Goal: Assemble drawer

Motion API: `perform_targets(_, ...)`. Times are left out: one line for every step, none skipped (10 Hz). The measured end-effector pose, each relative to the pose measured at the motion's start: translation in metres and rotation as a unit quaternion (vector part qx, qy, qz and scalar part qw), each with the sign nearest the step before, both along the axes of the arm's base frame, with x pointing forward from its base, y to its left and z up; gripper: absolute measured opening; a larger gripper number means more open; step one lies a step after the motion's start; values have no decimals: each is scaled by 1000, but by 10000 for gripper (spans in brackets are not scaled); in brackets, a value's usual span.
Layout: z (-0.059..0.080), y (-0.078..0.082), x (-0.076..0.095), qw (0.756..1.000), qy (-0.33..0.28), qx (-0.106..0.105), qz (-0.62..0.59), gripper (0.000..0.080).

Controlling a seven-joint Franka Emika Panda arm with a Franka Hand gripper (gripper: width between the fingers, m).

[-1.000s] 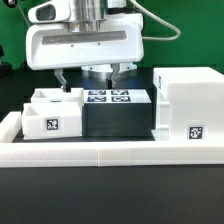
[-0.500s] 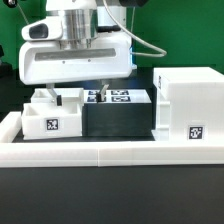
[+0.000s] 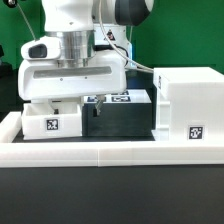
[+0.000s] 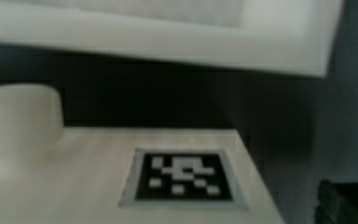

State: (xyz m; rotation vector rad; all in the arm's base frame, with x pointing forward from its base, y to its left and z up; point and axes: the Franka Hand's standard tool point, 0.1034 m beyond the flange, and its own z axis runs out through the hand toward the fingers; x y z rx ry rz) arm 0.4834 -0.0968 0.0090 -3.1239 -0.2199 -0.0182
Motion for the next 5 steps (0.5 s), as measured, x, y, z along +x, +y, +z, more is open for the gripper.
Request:
perform_targets(-2, 1, 0, 1000, -1, -1, 1, 649)
perform_targets(-3, 3, 0, 1000, -2, -1, 3, 649)
perform_targets(-3, 3, 1, 1000, -3, -2, 3, 649)
perform_targets(-3, 4, 1, 1000, -3, -1, 0, 634)
perform_targets(-3, 5, 1, 1000, -3, -1, 0, 634)
